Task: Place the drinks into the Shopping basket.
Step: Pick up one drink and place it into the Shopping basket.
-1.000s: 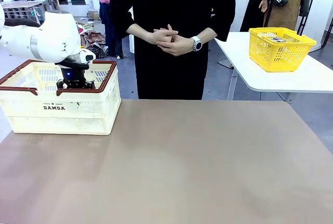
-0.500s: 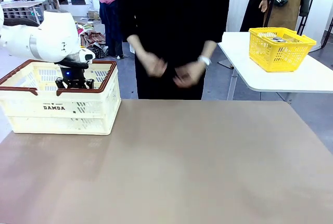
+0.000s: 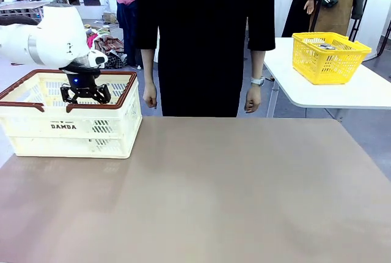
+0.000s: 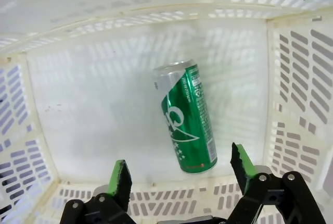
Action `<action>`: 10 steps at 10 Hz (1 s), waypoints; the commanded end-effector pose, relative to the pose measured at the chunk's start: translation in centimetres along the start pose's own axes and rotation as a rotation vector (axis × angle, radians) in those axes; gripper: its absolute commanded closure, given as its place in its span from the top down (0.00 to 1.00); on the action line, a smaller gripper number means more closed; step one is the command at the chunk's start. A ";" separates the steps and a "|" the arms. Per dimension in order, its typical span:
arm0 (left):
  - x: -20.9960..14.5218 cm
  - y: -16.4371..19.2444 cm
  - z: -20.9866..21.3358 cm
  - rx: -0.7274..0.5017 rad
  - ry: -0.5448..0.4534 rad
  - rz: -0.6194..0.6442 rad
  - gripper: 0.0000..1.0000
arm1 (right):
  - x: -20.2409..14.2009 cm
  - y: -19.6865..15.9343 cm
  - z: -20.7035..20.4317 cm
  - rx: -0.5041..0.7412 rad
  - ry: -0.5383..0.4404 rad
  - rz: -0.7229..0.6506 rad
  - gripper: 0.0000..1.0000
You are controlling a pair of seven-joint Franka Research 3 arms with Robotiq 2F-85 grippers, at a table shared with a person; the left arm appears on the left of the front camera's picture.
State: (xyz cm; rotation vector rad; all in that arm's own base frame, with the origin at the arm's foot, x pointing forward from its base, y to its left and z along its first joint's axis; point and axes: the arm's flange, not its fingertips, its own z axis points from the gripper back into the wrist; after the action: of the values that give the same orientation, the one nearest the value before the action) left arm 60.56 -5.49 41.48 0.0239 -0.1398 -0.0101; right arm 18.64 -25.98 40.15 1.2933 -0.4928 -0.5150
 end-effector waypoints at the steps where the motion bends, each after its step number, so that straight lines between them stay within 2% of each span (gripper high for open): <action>1: -1.3 1.5 1.9 -0.047 -0.057 0.008 1.00 | 0.1 0.3 0.0 0.015 -0.009 0.014 1.00; 4: -2.9 3.6 10.1 -0.073 -0.108 0.033 1.00 | 0.1 0.3 0.0 0.015 -0.009 0.014 1.00; 5: -4.7 4.2 13.7 -0.105 -0.149 0.035 1.00 | 0.1 0.3 0.0 0.015 -0.009 0.014 1.00; 6: -7.0 4.9 16.0 -0.171 -0.124 0.034 1.00 | 0.1 0.3 0.0 0.015 -0.009 0.014 1.00; 7: -9.3 5.9 17.4 -0.271 -0.102 -0.040 1.00 | 0.1 0.3 0.0 0.015 -0.009 0.014 1.00; 8: -12.2 7.8 18.4 -0.420 -0.060 -0.067 1.00 | 0.1 0.3 0.0 0.015 -0.009 0.014 1.00; 10: -17.3 12.4 18.5 -0.738 0.091 0.049 1.00 | 0.1 0.3 0.0 0.015 -0.009 0.014 1.00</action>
State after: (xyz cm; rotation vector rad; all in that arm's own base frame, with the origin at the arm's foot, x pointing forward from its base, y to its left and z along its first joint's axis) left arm 42.53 3.55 58.98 -0.5743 -0.1632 -0.0930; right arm 18.67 -25.96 40.14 1.2934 -0.4912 -0.5144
